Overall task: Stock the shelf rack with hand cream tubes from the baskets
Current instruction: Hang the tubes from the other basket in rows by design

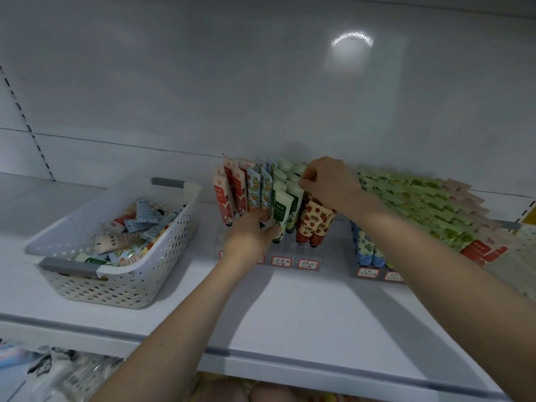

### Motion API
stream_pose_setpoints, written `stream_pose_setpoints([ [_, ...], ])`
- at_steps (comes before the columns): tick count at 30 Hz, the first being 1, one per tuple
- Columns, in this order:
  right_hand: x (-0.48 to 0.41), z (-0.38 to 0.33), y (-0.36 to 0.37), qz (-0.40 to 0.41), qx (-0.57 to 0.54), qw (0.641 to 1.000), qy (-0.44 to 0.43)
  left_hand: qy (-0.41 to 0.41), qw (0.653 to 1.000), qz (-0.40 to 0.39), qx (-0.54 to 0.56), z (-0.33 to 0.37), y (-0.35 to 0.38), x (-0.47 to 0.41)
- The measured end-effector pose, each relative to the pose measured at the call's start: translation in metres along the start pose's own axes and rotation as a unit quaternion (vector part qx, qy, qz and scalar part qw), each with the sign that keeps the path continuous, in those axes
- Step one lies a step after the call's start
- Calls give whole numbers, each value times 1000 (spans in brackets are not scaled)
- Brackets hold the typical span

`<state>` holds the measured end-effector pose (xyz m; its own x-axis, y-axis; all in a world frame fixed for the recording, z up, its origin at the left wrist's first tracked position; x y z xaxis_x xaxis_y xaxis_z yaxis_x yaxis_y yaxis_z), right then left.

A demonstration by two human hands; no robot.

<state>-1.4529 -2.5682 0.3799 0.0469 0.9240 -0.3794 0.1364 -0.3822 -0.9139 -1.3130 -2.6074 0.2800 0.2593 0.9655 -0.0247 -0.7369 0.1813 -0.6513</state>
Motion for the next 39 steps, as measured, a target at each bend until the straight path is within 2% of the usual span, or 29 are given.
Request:
stream_pose_setpoints([
  [2,0,0,-10,48,-26,998,-14,13,998,18,53,6,-11,11],
  [4,4,-5,-24,123,-74,989,-29,-7,988,9,156,9,-27,21],
  [6,14,-13,-37,181,-137,973,-43,-74,945,-42,317,8,-41,31],
  [8,26,-24,-42,190,-197,961,-42,-113,875,-72,465,4,-56,41],
  [10,42,-35,-38,162,-258,952,-21,-113,826,-72,548,1,-69,51],
  [14,83,-62,-22,73,-350,934,-15,-108,778,-66,616,-5,-84,74],
  [18,120,-89,3,-79,-422,903,-28,-108,737,-69,663,-10,-88,92],
  [19,126,-93,7,-95,-443,891,-27,-105,735,-70,666,-10,-89,96],
  [21,134,-97,9,-65,-471,879,-31,-96,747,-72,654,-10,-91,105],
  [25,140,-90,3,97,-341,931,-89,-87,833,-40,545,-15,-99,119],
  [28,143,-81,4,143,-347,926,-51,-66,855,-44,513,-19,-103,128],
  [30,143,-76,8,116,-447,886,37,-53,856,-45,512,-22,-101,132],
  [33,142,-70,15,92,-636,748,166,-42,856,-51,512,-28,-93,136],
  [34,140,-70,15,95,-673,710,185,-40,854,-56,516,-31,-89,136],
  [35,139,-70,15,100,-691,688,198,-40,853,-61,517,-33,-84,135],
  [36,138,-70,15,104,-695,680,208,-39,858,-64,509,-36,-80,133],
  [37,137,-69,14,107,-686,688,212,-32,869,-61,489,-38,-75,131],
  [39,131,-67,10,102,-636,739,197,-2,905,-41,424,-45,-69,123],
])
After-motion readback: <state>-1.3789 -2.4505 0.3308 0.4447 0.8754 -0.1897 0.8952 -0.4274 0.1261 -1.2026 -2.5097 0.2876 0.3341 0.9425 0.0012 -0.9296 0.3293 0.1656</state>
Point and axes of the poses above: each hand's wrist, its own x-axis away from the middle knuckle, its own y-axis out of the palm, z = x × y, the point moved 4 cm from there along -x, towards the middle knuckle, and after that the axes turned 13 degrees about -y, right-handed, at the moved point
